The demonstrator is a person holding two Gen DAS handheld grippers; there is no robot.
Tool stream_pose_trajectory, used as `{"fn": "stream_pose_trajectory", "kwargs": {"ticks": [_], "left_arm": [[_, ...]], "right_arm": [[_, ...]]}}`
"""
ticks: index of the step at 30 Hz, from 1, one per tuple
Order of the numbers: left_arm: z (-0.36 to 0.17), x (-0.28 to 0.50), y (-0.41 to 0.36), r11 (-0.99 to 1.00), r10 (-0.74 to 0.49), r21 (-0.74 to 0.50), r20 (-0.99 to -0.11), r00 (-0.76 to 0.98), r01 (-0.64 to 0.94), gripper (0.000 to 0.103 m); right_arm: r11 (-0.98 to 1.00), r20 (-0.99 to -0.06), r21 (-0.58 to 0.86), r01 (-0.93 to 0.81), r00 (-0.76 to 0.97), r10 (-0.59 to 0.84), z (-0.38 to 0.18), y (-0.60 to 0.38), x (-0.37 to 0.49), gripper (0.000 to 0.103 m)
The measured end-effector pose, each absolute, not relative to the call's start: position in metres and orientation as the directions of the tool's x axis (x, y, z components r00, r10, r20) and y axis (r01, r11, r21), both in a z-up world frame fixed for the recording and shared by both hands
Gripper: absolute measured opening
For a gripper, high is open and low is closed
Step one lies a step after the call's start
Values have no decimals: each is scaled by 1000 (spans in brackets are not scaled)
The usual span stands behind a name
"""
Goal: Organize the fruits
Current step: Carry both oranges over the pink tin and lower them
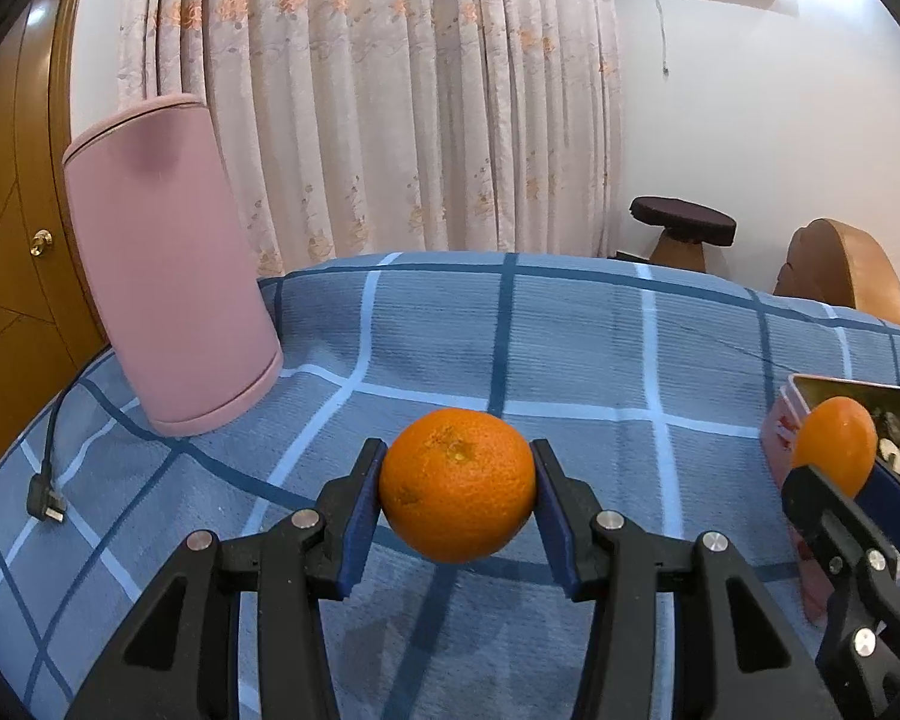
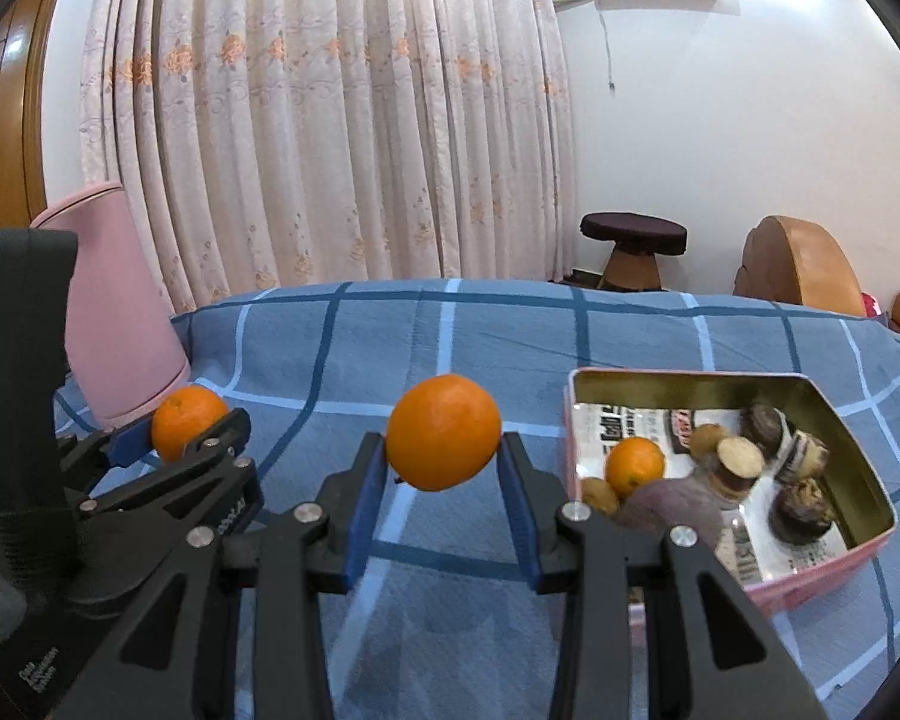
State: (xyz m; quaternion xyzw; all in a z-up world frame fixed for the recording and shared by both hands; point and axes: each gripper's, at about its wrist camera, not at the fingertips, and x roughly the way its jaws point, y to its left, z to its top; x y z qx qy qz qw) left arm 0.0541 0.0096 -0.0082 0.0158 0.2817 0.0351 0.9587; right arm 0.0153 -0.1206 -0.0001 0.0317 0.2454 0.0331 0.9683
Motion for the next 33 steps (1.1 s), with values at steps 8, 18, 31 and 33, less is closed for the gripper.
{"fn": "stream_pose_trajectory", "kwargs": {"ticks": [8,18,31,33], "left_arm": [[-4,28,-14,999,40,32,-514,857,-28,49],[8,10,-52,1000,-2,18,-461,887,11,49],[21,7,-113,994,-86,28,-425,901,108,49],[21,8,-124,992,-104,26,-428,898,127,49]], "right_arm": [[998,-465,57,-42,883,63,0,-143,-5,41],[999,-437,32,-5,899,19,3,-181,-25,41],[993,-409,58,106,910,-74,14,-244,-31,41],[990,-403,54,129,910,-97,17,-254,-30,41]]}}
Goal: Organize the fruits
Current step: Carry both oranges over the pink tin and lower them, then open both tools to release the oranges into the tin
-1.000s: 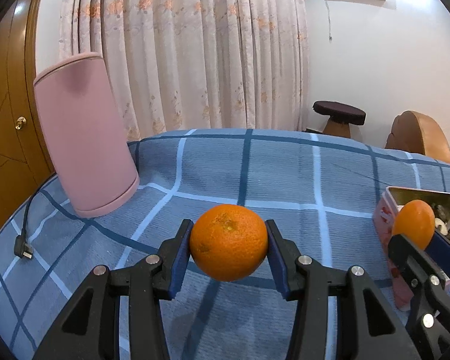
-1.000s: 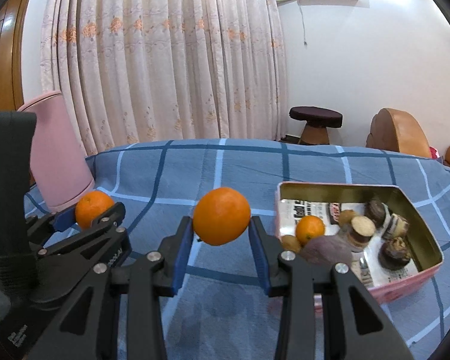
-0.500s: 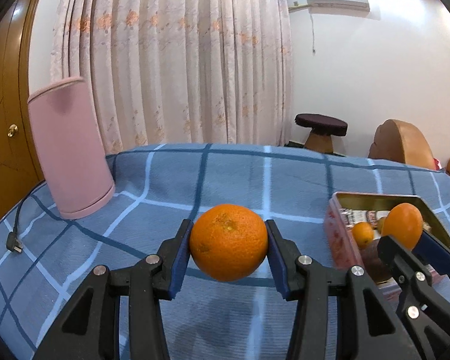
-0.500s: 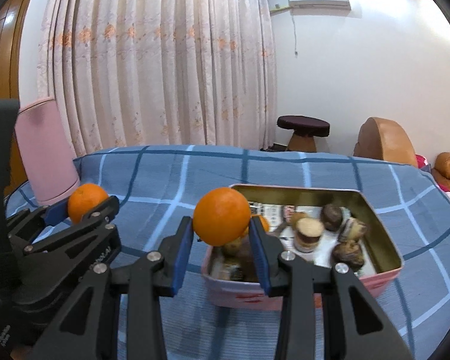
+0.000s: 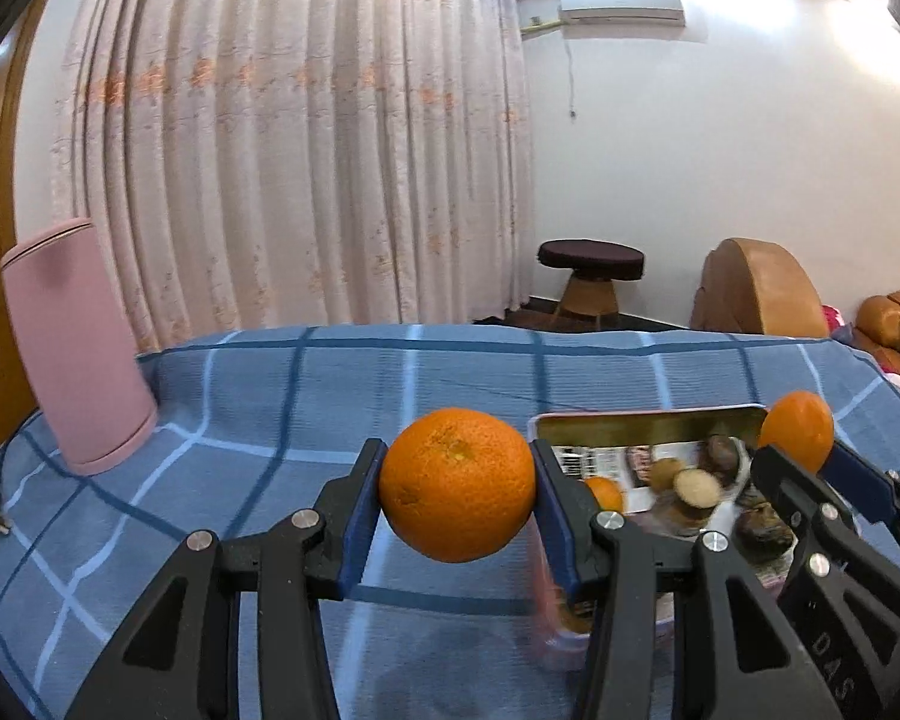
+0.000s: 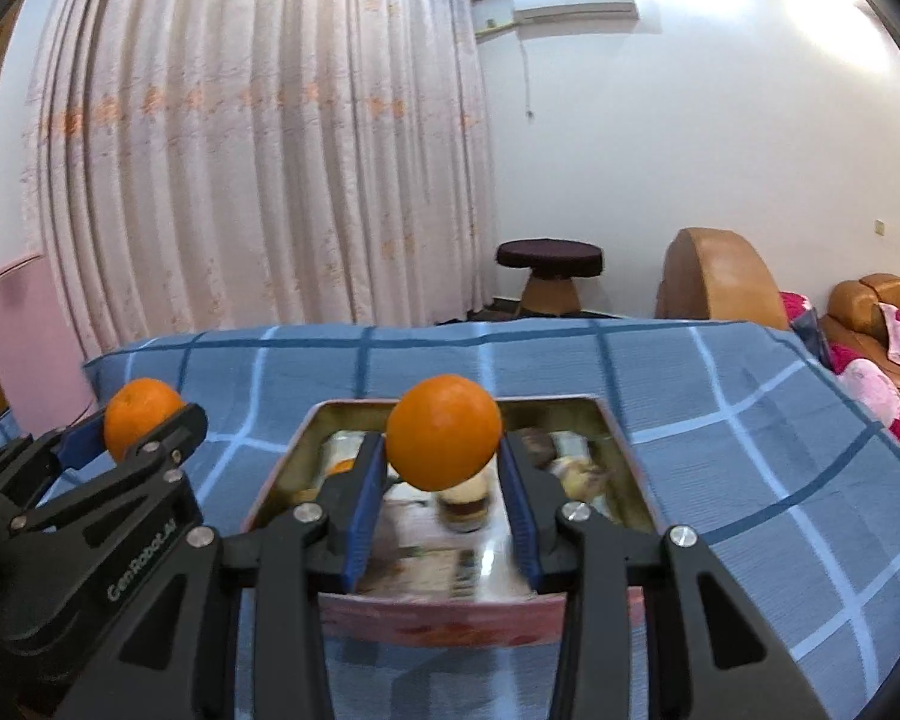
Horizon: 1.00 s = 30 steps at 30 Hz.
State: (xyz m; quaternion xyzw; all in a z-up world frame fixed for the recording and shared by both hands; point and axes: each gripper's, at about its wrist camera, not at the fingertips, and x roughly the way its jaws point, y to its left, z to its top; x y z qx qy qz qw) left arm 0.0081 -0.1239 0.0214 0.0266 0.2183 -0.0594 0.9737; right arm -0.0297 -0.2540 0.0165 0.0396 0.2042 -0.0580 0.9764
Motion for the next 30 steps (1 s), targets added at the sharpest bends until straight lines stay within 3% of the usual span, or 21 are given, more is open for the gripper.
{"fn": "stream_pose_trajectory", "kwargs": {"ticks": [17,30], "left_arm": [[16,31,-179,975,-196,1,-461,865,222,49],[-4,58,-179,975,-191,-13,-568,801,224,49]], "right_arm": [[976,-389,35,217,902,-186,22,-301,-15,41],[991,-525,54,124,847,-78,-1,-301,22,41]]}}
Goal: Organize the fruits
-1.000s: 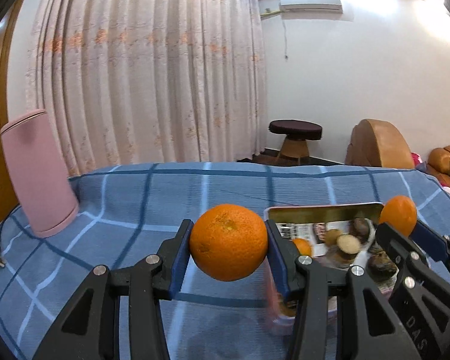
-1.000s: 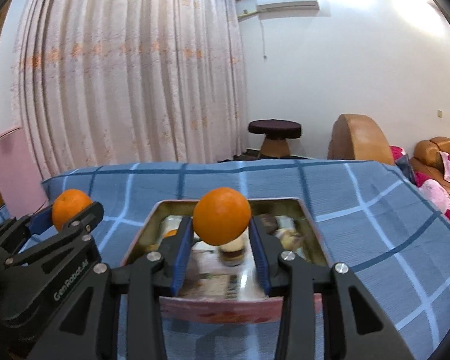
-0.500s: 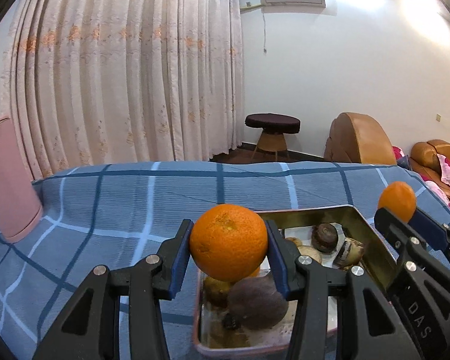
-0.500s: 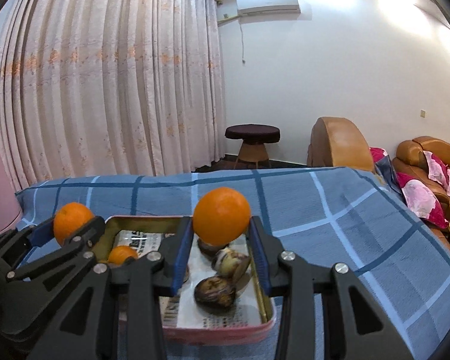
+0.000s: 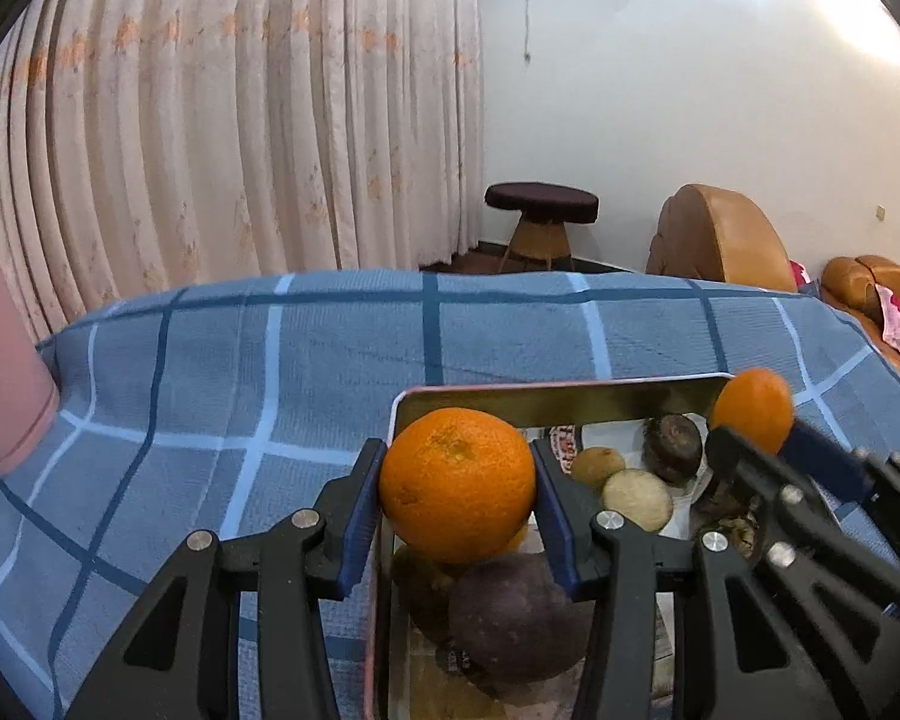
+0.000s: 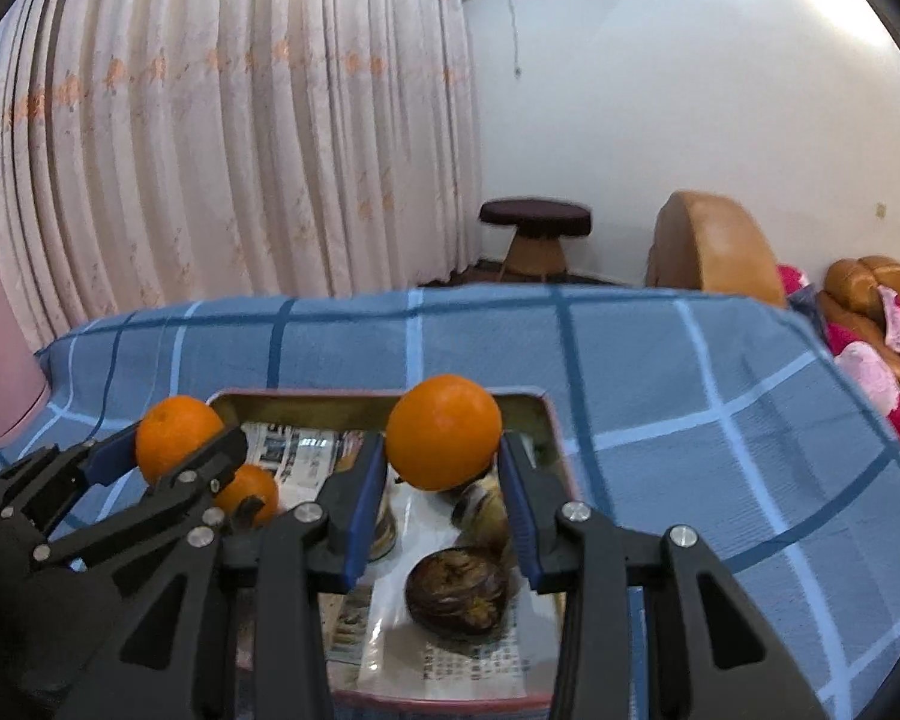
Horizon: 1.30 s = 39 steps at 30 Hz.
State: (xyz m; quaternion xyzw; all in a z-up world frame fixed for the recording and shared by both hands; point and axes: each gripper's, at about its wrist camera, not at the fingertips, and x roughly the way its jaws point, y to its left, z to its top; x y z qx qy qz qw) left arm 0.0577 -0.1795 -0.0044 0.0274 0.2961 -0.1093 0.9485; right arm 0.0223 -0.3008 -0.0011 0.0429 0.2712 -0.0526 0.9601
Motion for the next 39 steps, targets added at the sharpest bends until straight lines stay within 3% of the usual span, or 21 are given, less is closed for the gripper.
{"fn": "stream_pose_trajectory", "kwargs": {"ticks": [6,10,12,15,21,25,28,39], "left_arm": [[-5,55,-172,975,-197,-34,-574,795,218,50],[1,46,-166,980,-173,-13,-543,822,198,60],[5,40,-160,984,-156,-12,-522,839,176,72],[8,31,-151,986,-156,-26,-493,856,165,80],[7,25,-145,981,-193,-68,-484,854,184,88],[0,29,-154,972,-221,-54,-541,811,229,88],[0,24,-156,970,-225,-43,-537,813,240,88],[10,-14,-133,992,-98,29,-401,911,120,88]], "right_arm": [[991,-565,123,56,825,23,-9,-308,26,46],[988,-550,142,52,834,35,-8,-313,22,63],[987,-528,154,48,848,41,-6,-316,16,70],[980,-496,194,38,866,65,-3,-320,8,83],[954,-436,290,70,897,66,4,-327,-9,98],[948,-424,300,107,905,33,5,-328,-18,99],[951,-413,283,126,911,2,8,-326,-24,99],[948,-192,189,256,956,-220,28,-310,-79,103]]}}
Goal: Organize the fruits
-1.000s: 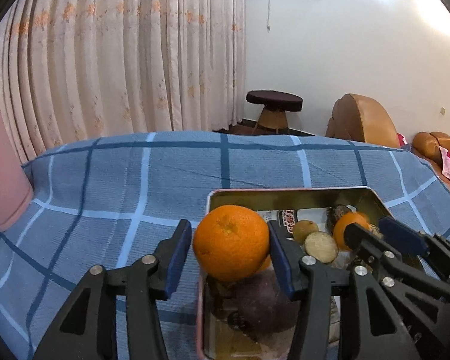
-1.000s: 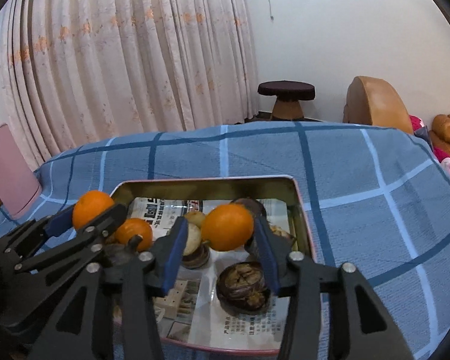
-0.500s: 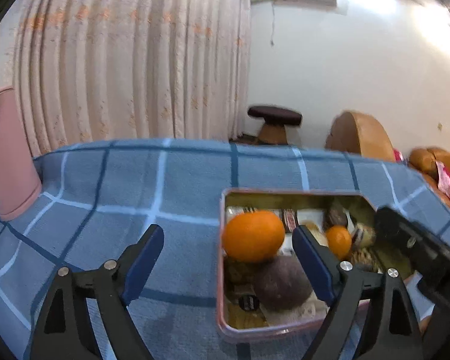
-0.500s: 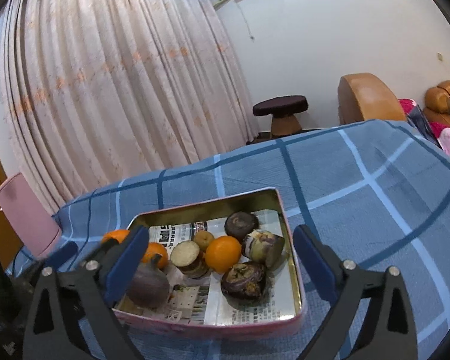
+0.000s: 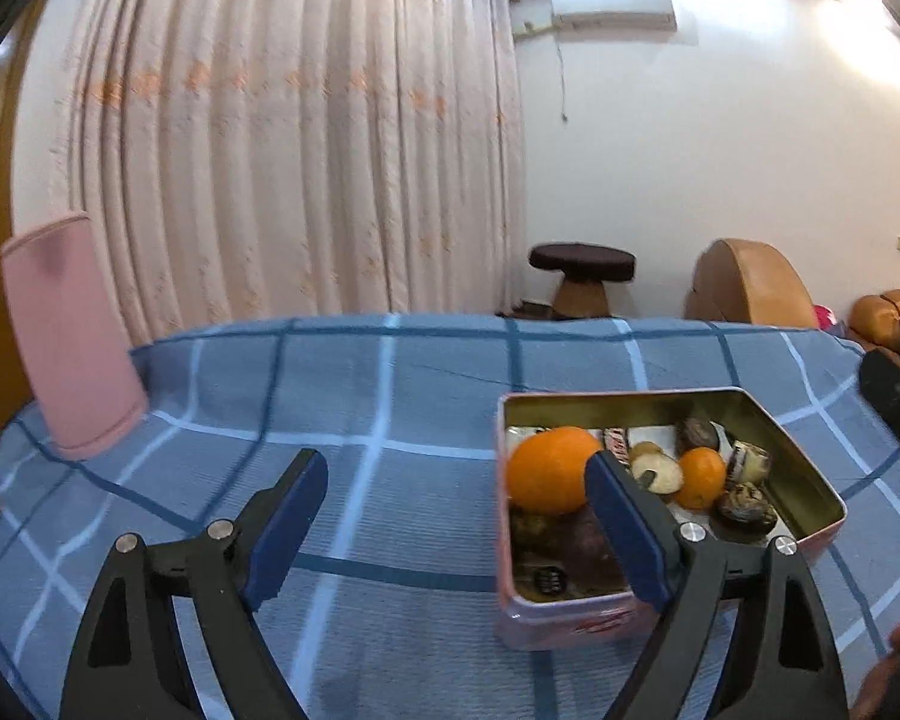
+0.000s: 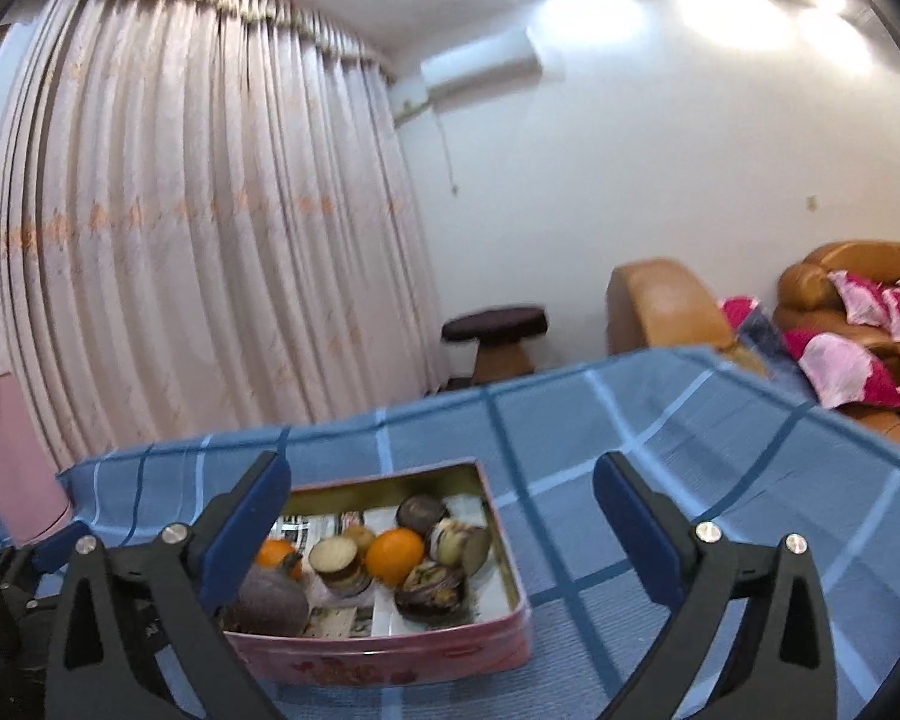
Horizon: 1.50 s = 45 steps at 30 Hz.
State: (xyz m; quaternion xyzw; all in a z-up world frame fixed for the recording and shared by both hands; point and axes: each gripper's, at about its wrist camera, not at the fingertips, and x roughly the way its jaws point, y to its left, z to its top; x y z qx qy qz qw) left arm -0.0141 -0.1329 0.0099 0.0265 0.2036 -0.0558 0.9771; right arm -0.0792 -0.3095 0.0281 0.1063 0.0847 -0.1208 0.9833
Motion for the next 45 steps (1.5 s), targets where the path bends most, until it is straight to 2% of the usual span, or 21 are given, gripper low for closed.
{"fn": "stream_pose_trajectory", "kwargs": {"ticks": [5,17,45], "left_arm": [[11,-26,-124,994,-87,35,-359,929,106,89],[13,-36,-125,993,-83,51,-321,943,105,89],[10,-33,-124,995,-76,39,-363,929,97,89]], "right_arm": [[941,-139,172,292,953,-271,34,-303,-97,103],[948,-116,122,293,953,-280,38,-289,-102,103],[947,-120,127,296,952,-282,34,-294,-105,103]]}}
